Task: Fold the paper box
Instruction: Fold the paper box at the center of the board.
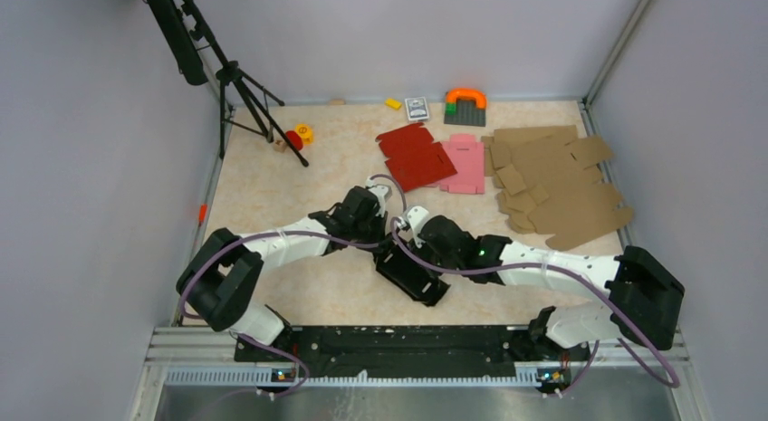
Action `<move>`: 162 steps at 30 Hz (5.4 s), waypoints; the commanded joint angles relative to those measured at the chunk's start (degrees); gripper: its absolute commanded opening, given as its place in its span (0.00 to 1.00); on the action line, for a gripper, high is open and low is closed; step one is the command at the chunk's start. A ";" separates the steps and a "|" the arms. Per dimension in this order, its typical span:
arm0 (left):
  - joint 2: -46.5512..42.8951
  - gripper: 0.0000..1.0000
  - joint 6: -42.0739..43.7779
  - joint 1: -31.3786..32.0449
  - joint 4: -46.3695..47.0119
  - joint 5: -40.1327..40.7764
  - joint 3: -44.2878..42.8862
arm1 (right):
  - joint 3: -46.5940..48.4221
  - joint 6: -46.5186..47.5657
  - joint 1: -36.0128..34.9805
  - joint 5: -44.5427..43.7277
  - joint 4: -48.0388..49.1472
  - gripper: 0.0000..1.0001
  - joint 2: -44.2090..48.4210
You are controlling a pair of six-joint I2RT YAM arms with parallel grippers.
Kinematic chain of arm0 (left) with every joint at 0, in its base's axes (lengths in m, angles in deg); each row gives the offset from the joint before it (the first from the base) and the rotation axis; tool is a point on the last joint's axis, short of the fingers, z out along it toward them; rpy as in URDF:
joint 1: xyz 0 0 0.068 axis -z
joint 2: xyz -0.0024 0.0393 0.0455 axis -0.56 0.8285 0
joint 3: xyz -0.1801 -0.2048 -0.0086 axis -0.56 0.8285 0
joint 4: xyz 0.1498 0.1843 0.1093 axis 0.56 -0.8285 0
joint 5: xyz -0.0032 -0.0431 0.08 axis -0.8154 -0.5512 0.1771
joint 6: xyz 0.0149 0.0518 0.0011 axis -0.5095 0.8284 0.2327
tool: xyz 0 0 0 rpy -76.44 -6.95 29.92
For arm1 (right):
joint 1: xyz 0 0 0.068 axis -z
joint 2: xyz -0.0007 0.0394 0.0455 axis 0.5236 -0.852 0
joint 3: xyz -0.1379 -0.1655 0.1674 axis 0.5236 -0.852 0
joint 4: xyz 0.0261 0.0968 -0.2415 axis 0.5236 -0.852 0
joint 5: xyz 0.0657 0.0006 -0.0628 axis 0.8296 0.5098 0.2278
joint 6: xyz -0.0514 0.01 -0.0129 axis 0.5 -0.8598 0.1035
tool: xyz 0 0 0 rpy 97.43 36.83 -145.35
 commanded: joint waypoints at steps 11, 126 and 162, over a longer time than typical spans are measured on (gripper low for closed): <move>-4.15 0.45 -4.70 -7.80 1.73 -17.92 -0.57 | 1.34 -0.78 -1.44 -4.14 -0.30 0.00 -0.69; 1.07 0.32 -4.35 -4.02 0.60 -17.37 3.80 | 3.92 -7.56 -7.55 -12.98 -0.55 0.48 -0.04; 0.46 0.37 -11.24 -4.02 2.65 -15.59 5.39 | -0.50 -43.02 -19.94 -14.22 10.04 0.31 3.56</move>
